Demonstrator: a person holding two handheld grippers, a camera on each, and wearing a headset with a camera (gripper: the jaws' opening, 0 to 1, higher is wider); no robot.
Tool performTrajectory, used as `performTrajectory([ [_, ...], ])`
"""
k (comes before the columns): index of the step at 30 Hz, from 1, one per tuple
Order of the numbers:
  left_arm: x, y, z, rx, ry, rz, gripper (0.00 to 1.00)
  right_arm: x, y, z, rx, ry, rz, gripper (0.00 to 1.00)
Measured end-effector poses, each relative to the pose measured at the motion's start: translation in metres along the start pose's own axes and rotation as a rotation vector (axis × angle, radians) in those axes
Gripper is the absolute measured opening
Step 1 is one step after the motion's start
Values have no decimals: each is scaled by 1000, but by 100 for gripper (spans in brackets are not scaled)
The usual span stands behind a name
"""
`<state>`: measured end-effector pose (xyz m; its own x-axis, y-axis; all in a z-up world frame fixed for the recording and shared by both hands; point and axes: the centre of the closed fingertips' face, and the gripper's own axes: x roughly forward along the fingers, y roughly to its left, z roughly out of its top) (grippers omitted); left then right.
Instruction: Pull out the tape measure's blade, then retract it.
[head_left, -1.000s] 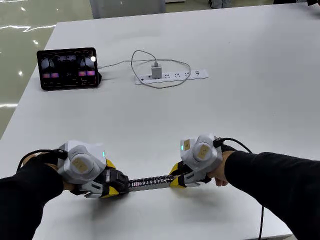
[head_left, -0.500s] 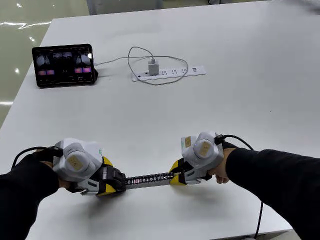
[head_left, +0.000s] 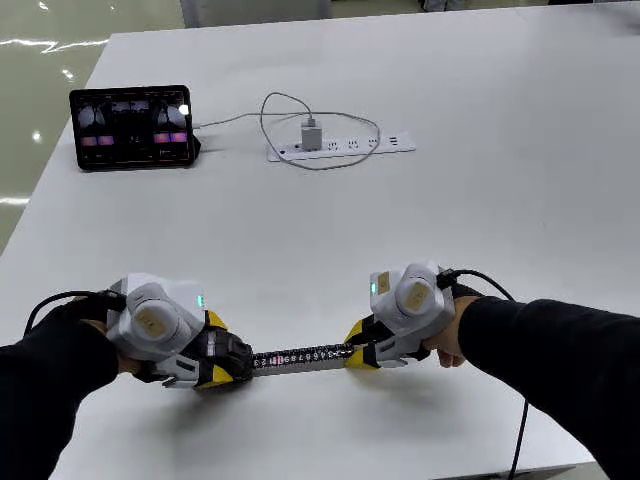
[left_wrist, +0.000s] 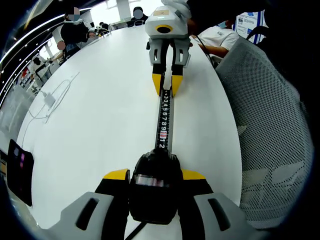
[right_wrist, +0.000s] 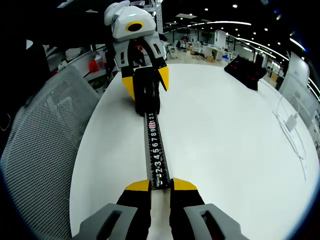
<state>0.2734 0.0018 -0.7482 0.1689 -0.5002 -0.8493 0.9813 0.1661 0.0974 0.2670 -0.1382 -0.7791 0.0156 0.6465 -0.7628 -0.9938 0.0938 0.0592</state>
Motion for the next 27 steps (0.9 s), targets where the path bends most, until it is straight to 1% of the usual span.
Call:
performTrajectory([
  [27, 0, 0, 0, -5, -6, 2, 32, -9, -2, -11, 11, 9, -6, 10],
])
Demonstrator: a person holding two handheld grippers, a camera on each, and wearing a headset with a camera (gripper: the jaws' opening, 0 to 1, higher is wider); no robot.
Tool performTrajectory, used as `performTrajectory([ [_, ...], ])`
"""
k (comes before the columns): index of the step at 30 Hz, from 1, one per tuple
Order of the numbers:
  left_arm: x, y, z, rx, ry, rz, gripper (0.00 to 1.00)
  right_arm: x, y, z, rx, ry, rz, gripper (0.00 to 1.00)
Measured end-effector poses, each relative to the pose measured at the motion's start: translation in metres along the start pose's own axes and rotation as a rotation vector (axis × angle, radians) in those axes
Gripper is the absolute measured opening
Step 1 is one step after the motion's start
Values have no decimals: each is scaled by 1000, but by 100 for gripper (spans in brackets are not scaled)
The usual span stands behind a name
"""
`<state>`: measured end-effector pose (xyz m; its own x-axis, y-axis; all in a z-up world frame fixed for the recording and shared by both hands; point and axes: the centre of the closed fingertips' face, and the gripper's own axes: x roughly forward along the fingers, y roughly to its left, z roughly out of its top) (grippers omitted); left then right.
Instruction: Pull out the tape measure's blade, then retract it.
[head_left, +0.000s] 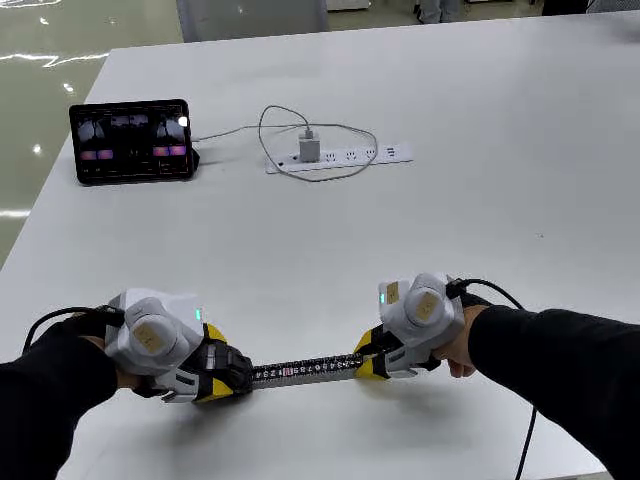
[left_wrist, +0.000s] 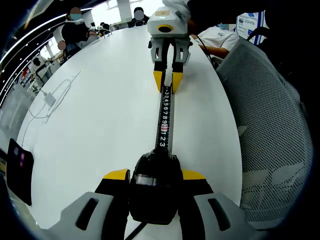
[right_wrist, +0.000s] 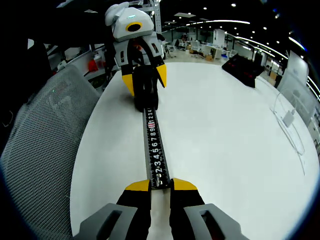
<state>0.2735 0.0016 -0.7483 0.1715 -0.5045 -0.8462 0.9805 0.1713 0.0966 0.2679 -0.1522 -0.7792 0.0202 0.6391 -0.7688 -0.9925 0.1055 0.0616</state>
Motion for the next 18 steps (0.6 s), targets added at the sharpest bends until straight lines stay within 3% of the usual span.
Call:
performTrajectory([
  [18, 0, 0, 0, 0, -2, 6, 32, -7, 0, -6, 8, 5, -5, 10],
])
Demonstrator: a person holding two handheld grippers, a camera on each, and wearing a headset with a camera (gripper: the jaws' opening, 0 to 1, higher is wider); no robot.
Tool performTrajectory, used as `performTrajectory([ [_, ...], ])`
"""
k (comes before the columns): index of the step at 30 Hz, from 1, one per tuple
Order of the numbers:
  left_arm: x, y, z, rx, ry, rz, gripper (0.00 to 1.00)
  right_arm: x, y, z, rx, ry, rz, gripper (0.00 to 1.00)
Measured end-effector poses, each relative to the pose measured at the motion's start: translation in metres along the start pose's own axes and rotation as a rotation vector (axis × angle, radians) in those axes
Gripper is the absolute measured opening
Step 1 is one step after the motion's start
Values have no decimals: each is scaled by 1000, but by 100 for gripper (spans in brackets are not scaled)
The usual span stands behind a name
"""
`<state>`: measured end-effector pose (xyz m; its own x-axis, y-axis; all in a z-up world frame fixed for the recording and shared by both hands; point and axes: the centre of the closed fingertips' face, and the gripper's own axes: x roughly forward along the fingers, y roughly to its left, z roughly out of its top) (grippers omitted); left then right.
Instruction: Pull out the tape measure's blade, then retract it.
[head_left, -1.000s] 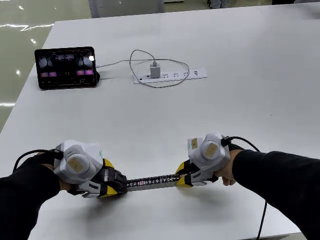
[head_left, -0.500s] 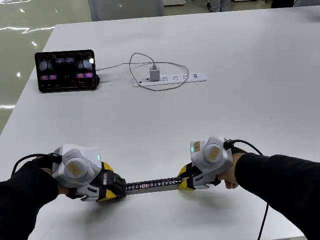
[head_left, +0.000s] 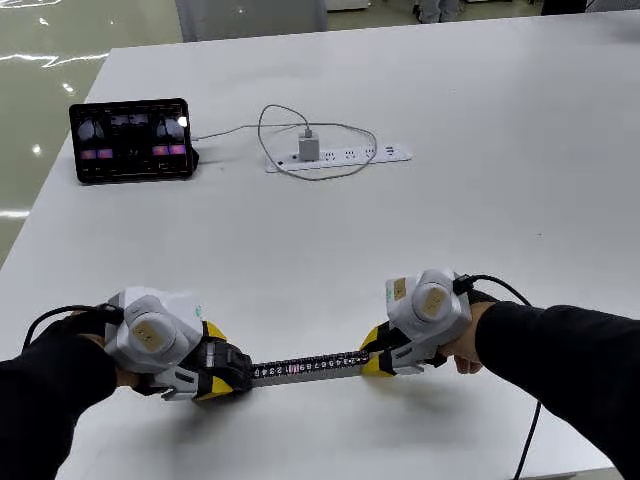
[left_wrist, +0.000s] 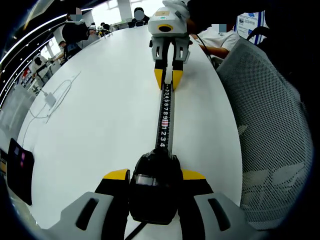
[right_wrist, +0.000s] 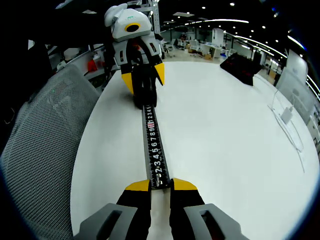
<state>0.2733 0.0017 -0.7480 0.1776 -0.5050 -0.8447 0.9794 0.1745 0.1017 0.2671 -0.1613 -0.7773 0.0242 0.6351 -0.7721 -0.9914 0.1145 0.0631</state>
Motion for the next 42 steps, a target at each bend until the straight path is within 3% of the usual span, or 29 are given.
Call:
performTrajectory([
  [42, 0, 1, 1, -4, -6, 10, 32, -14, -4, -20, -12, 34, -16, 10],
])
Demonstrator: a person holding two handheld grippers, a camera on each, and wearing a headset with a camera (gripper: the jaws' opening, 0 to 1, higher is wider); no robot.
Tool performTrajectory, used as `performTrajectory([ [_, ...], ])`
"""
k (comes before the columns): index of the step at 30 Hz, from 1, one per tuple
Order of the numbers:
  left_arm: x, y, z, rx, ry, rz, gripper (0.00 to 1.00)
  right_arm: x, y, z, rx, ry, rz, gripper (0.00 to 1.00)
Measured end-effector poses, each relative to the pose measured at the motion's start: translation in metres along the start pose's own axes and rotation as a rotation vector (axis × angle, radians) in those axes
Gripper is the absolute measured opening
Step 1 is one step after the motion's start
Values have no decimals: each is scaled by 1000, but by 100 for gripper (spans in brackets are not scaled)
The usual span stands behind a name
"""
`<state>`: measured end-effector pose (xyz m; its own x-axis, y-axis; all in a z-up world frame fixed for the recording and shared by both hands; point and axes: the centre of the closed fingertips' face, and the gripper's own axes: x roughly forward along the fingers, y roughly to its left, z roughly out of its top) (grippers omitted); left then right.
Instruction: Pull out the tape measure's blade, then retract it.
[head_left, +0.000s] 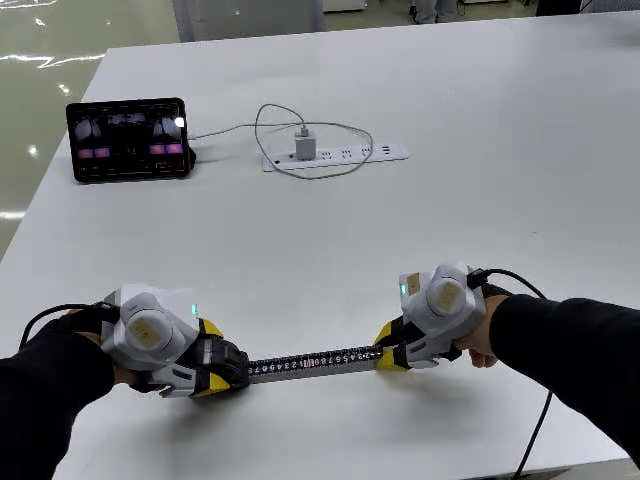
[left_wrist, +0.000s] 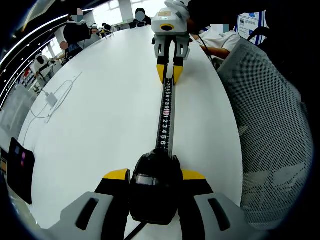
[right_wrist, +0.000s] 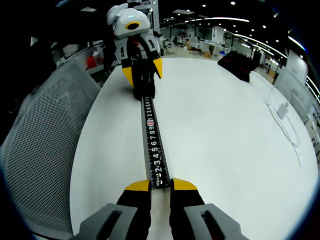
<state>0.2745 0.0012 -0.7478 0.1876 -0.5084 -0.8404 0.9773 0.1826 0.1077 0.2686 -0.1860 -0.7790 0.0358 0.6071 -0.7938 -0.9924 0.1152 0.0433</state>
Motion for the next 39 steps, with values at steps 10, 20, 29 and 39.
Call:
performTrajectory([
  [10, 0, 0, 0, -2, -1, 0, 32, -4, -1, -5, 1, 9, -2, 9],
  [20, 0, 0, 0, 0, 2, 3, 32, -8, -2, -9, 9, 8, -5, 9],
  [29, 0, 0, 0, 2, 1, 3, 32, -11, -1, -14, 18, 10, -6, 9],
  [39, 0, -1, 0, 5, -1, 6, 32, -15, 0, -19, 26, 17, -7, 9],
])
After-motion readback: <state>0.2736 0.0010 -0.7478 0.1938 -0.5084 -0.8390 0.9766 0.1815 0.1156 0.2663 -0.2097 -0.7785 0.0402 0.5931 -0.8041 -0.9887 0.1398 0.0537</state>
